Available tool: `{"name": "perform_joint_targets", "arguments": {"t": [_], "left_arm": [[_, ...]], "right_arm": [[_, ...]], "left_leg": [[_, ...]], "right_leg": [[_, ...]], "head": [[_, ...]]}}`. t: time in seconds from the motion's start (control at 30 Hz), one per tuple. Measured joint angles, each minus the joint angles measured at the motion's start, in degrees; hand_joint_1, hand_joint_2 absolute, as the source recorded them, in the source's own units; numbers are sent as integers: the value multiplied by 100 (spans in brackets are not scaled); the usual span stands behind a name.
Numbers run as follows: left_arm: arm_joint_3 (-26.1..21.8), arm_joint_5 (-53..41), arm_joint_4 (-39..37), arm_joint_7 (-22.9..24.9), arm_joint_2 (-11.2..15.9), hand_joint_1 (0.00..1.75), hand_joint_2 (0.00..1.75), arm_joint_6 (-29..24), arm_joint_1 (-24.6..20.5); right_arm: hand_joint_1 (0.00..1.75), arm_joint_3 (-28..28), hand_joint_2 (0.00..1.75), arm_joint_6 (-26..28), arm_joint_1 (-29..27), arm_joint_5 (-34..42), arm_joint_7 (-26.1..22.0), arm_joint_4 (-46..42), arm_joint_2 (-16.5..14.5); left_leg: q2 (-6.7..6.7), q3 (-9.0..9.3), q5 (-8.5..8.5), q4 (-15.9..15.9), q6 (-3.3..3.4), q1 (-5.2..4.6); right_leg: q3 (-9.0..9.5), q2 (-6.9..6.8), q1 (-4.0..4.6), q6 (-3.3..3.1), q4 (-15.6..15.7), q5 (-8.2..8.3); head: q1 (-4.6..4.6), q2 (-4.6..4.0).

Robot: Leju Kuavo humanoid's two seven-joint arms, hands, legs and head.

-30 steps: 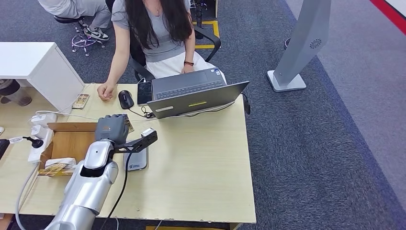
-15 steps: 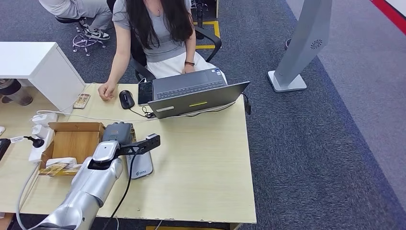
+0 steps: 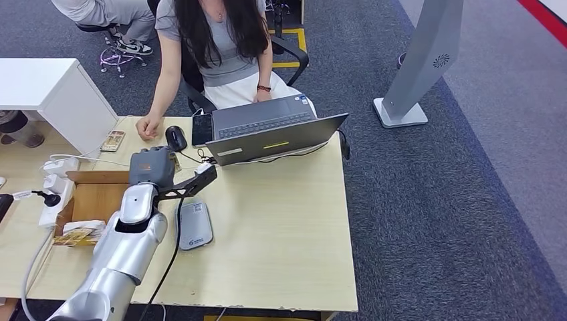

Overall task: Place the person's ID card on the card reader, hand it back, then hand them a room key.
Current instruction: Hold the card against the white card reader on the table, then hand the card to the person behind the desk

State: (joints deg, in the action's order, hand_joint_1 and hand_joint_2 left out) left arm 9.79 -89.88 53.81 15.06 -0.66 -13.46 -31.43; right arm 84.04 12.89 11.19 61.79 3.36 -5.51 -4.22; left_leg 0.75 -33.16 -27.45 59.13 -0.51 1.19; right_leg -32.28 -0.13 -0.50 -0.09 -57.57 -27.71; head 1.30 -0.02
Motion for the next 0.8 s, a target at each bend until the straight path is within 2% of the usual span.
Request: {"name": "perform_joint_targets", "arguments": {"t": [0.17, 0.33, 0.53, 0.73, 0.8], "left_arm": [[1, -2, 1059, 164, 149, 175, 175, 9, 153], [44, -2, 1746, 484, 278, 175, 175, 46, 220], [124, -2, 2067, 639, 442, 175, 175, 100, 201], [148, -2, 2090, 832, 672, 175, 175, 152, -4], [148, -2, 2087, 832, 711, 93, 175, 150, -49]], "right_arm": [[0, 96, 175, -12, 3, 67, -17, 1, 0], [0, 184, 175, -12, 11, 115, -19, 4, 0], [0, 234, 175, -14, 18, 119, -20, 4, 0], [0, 348, 175, -14, 27, 139, -36, 4, 0], [0, 360, 175, -14, 29, 149, -36, 4, 0]], "left_leg": [[-6, -2, 0, 0, 0, 0], [-2, -2, 0, 0, 0, 0], [-1, -1, 0, 1, 0, 0], [1, -1, 0, 0, 0, 0], [2, -1, 0, 0, 0, 0]], "right_leg": [[-1, -5, 0, 1, 0, -2], [-1, -1, 0, 2, 0, -1], [-1, -1, 0, 1, 0, 0], [-4, 4, 0, 0, 0, 0], [-4, 4, 0, 0, 0, 0]], "head": [[0, 0], [-1, 0], [-1, 0], [-1, 0], [0, 0]]}}
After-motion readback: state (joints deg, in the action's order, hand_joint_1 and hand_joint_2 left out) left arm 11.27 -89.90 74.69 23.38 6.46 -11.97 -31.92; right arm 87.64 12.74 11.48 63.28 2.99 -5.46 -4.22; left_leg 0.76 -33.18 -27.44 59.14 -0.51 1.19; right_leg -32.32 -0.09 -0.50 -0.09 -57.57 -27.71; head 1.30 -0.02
